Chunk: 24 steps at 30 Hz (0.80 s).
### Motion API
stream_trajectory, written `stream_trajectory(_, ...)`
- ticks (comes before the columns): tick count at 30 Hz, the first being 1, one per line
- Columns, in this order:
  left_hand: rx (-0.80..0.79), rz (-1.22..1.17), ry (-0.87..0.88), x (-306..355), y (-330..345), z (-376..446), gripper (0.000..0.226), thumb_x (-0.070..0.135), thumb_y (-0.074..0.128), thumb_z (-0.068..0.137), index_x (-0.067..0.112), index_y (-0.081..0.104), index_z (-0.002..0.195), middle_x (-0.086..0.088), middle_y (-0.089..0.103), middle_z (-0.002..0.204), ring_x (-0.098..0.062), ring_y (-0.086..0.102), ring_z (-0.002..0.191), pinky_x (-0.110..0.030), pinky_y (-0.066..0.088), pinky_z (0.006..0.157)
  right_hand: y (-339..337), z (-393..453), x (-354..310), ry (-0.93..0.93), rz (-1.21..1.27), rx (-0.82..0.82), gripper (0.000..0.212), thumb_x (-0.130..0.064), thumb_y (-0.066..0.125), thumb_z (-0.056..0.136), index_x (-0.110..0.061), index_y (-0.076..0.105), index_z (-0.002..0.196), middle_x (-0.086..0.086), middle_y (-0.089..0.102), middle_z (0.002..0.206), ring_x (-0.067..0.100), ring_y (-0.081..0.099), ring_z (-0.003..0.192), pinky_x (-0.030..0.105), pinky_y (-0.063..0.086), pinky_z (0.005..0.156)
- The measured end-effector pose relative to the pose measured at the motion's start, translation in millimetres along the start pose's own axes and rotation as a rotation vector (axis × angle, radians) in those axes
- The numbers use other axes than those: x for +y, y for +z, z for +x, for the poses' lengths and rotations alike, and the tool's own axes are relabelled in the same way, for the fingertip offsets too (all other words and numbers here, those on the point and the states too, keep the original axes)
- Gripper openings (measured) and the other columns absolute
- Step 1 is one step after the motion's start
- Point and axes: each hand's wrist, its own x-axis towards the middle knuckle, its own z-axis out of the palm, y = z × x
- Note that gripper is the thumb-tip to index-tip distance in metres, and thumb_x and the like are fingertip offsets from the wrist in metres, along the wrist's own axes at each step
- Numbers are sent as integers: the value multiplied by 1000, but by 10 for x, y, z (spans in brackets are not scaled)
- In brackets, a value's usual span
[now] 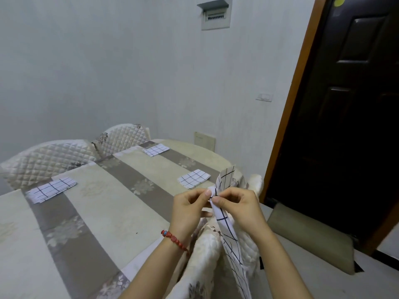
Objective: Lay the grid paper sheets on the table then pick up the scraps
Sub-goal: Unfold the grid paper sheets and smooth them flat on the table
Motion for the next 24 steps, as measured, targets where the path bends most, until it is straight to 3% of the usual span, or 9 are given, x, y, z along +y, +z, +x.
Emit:
stream_trajectory(6, 149, -1, 37, 60, -591, 224, 17, 8, 55, 88, 7, 67, 76, -10, 66, 72, -4, 63, 52, -17, 50, 45, 644, 317, -11, 2, 95, -100, 16, -1, 72, 72, -8, 64, 61, -5, 62, 51, 1, 56, 53, 12, 47, 57)
stream_trajectory(12, 344, -55, 19, 48, -1243, 346, 15, 9, 60, 85, 5, 68, 73, -9, 68, 67, -18, 64, 60, -27, 54, 51, 1344, 517, 28, -17, 139, -243, 21, -1, 62, 82, -13, 67, 66, -8, 65, 55, -2, 58, 55, 10, 44, 56)
stream_trajectory(15, 424, -87, 25, 54, -1551, 365, 11, 7, 63, 82, 1, 64, 73, -2, 68, 59, -13, 65, 53, -22, 52, 47, 1673, 574, 45, -31, 158, -293, 18, -2, 62, 83, -13, 69, 71, -6, 68, 62, 3, 62, 62, 13, 47, 59)
stream_trajectory(20, 395, -83, 40, 69, -1956, 317, 9, 9, 63, 82, 9, 68, 74, 3, 73, 61, -8, 69, 61, -17, 52, 53, 2156, 648, 124, -3, 192, -224, 10, -5, 66, 81, -5, 71, 72, 5, 69, 67, 10, 64, 63, 19, 51, 59)
stream_trajectory(24, 323, -56, 61, 83, -2142, 238, 12, 1, 67, 77, 11, 72, 80, 3, 75, 69, -9, 71, 70, -17, 55, 60, 2381, 698, 147, 8, 178, -195, 14, -4, 67, 79, -9, 68, 66, -8, 64, 52, -1, 55, 51, 10, 42, 51)
